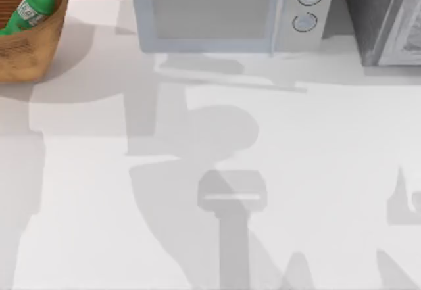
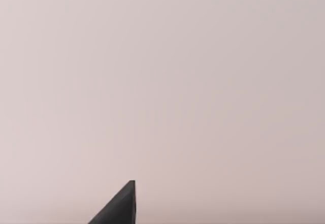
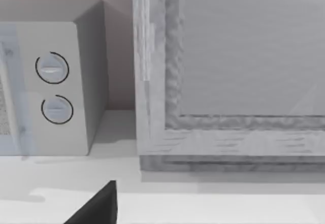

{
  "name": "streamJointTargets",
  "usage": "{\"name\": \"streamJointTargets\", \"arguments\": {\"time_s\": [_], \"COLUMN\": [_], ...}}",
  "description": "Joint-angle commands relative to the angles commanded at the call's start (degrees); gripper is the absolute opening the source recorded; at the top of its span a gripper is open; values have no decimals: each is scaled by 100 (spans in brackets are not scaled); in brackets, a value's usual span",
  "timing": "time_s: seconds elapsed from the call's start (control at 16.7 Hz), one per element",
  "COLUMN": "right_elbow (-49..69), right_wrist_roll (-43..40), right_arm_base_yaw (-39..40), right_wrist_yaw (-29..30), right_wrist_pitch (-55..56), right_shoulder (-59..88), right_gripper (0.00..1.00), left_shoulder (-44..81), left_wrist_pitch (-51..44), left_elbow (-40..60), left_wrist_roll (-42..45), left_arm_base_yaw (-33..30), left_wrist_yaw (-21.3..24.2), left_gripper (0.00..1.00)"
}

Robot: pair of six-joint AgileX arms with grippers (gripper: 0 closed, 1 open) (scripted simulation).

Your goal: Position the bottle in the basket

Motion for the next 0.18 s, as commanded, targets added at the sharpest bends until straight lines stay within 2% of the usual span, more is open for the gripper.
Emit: {"name": "streamJointTargets", "arguments": {"time_s": [0.18], "right_elbow": [0], "right_wrist_roll": [0], "right_arm_base_yaw": [0], "right_wrist_yaw": [0], "right_wrist_pitch": [0], "right_shoulder": [0], "right_gripper": [100], "left_shoulder": [0], "left_wrist_pitch": [0], "left_elbow": [0], "left_wrist_roll": [0], "left_arm_base_yaw": [0], "left_wrist_yaw": [0], "left_gripper": [100]}}
